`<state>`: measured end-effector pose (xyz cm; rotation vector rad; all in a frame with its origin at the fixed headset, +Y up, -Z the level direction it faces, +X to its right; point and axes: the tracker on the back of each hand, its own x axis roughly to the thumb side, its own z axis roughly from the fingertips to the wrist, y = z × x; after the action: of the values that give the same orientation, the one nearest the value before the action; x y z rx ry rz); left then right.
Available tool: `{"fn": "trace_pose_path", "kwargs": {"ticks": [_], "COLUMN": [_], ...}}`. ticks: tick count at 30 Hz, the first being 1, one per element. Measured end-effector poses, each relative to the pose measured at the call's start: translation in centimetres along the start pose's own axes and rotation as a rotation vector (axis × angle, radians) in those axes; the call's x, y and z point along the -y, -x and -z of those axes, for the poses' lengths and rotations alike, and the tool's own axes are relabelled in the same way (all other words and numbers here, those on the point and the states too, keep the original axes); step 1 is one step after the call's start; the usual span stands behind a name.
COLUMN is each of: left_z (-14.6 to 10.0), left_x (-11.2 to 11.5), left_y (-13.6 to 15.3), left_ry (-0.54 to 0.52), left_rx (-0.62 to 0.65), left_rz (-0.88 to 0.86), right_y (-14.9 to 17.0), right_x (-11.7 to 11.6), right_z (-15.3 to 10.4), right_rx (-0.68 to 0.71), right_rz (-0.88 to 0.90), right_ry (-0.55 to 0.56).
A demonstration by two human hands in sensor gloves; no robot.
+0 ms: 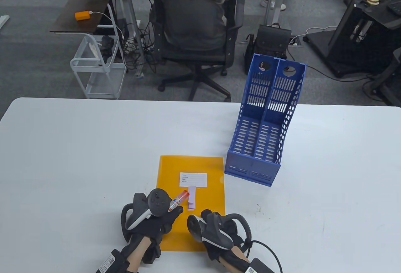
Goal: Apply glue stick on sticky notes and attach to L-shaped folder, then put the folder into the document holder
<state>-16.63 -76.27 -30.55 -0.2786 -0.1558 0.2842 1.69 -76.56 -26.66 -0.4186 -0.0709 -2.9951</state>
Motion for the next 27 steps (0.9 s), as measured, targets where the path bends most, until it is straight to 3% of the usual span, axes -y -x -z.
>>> {"fn": "trace_pose_path", "kwargs": {"ticks": [7, 15, 22, 27], "left_z": [-0.1, -0.1, 0.0, 0.1], "left_x": [0.1, 0.1, 0.1, -0.1], "left_y": [0.1, 0.2, 0.3, 0.6], "left_ry": [-0.035, -0.037, -0.034, -0.028], "left_rx": [0.004, -0.001, -0.003, -0.006], "left_rz": [-0.003, -0.013, -0.027, -0.051], "right_y": [0.1, 1.2, 2.3, 2.5], "right_x": [0.4, 4.4, 7.0, 7.4], "right_z": [-0.2, -0.6, 1.3, 3.7], "right_rx": [0.010, 0.092, 0.005, -0.080], "right_rz": [0.075, 0.189, 0.131, 0.061], "right_ry": [-0.055, 0.122, 0.221, 0.275]}}
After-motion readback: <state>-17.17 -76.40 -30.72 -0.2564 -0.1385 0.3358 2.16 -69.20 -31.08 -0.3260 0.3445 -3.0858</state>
